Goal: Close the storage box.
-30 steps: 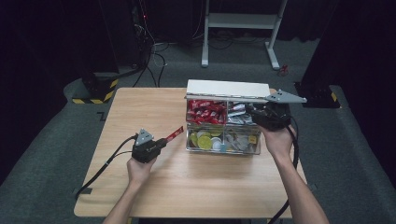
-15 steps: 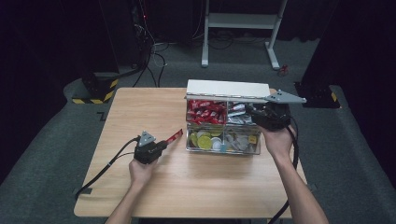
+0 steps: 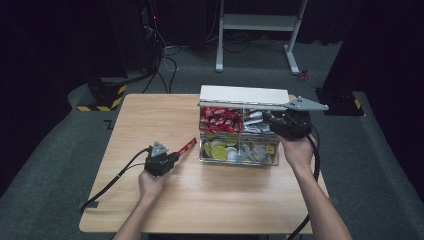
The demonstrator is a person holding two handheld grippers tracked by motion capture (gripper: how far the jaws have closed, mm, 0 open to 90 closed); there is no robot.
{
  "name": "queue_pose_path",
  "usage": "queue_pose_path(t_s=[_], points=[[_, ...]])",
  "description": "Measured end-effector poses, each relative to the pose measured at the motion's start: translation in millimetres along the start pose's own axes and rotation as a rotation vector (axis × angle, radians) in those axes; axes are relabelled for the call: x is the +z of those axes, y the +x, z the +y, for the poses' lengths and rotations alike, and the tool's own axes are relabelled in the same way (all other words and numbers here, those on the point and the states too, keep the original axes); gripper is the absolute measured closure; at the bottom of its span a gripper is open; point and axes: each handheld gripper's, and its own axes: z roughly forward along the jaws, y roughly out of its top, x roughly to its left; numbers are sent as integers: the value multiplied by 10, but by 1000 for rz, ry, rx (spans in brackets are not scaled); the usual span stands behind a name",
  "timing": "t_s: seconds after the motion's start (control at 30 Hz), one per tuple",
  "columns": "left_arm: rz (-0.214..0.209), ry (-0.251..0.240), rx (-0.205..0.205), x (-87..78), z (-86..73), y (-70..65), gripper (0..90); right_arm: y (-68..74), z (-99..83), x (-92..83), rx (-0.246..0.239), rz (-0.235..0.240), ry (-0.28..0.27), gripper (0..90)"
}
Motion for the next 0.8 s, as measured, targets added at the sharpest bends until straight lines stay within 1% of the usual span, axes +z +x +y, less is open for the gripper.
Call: queue_pose_path(t_s=[0.03, 0.3, 0.53, 0.6, 0.67, 0.73, 0.8], points=[[-2, 4, 6, 3, -3, 1, 815, -1, 0, -2, 1, 1, 0, 613], [-11, 31, 6, 37, -24, 4, 810, 2, -5, -6, 2, -4, 2, 612], [-9, 46, 13, 73, -51, -7, 792, 6, -6, -7, 3, -7, 0, 612], [-12, 44, 8, 86, -66, -11, 779, 6, -9, -6, 2, -7, -2, 612], [-18, 44, -11, 85, -82, 4, 754, 6, -9, -6, 3, -5, -2, 612], [-21, 44, -16, 81, -100, 21, 739, 5, -11, -8, 2, -4, -1, 612], [-20, 45, -19, 65, -114, 37, 697, 7, -13, -8, 4, -5, -2, 612]])
